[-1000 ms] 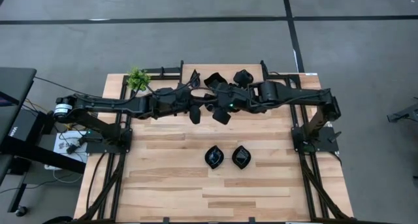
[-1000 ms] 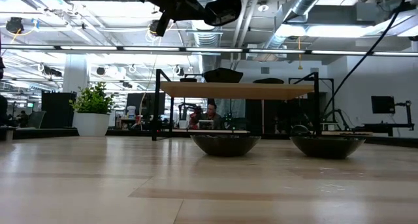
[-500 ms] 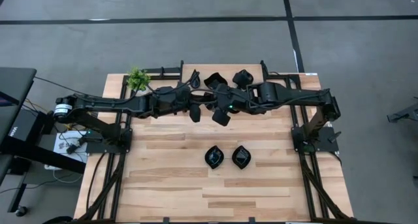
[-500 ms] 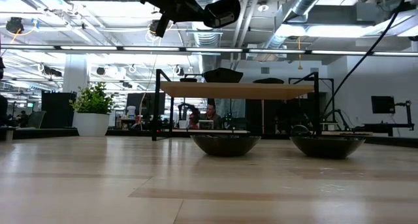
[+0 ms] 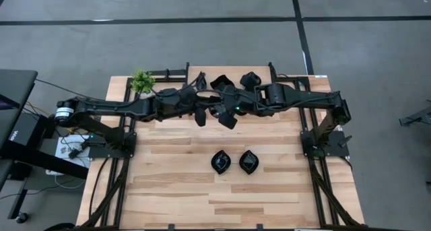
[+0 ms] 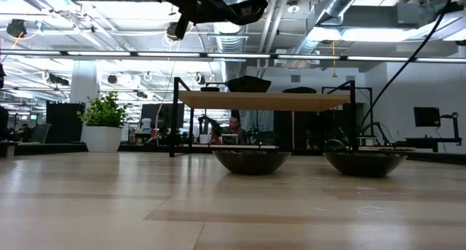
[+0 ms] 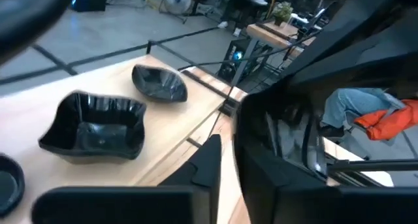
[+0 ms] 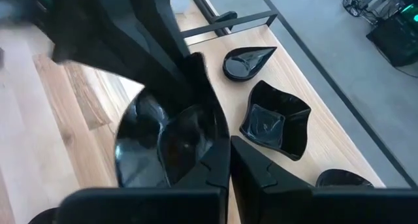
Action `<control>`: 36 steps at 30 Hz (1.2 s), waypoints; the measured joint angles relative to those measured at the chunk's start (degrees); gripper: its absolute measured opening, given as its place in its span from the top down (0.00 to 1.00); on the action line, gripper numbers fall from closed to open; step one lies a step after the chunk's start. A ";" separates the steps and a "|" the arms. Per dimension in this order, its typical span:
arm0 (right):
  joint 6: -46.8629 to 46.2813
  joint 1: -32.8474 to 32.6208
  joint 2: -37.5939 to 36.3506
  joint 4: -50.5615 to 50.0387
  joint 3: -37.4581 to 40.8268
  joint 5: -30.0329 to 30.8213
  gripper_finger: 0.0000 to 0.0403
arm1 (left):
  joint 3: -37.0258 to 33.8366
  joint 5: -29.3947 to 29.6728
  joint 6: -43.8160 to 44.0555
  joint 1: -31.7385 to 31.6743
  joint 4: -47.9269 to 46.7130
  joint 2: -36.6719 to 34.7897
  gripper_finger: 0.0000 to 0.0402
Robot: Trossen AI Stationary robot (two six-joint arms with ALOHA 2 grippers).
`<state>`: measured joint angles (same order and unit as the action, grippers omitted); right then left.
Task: Pick & Place Mini shaped plates
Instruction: Stack the black leaf shaped plate on top of the black leaf shaped plates on the shelf
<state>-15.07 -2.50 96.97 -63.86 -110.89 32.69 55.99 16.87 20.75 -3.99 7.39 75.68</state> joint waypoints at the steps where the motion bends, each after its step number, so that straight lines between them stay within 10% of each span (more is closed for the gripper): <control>1: -0.02 0.01 0.00 -0.08 0.01 0.00 1.00 | -0.02 -0.29 -0.78 0.02 0.21 -0.31 0.86; 19: -15.06 13.77 -3.27 -13.57 0.07 3.95 1.00 | -5.17 2.50 -9.00 0.02 -0.78 -13.21 0.44; 36: -20.86 36.59 -4.42 -13.05 7.56 -19.47 1.00 | -17.76 2.43 -2.39 1.09 1.13 -23.42 0.45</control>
<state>-35.93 34.08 92.55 -76.91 -103.33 13.21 38.23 19.30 18.36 -2.90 8.52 52.26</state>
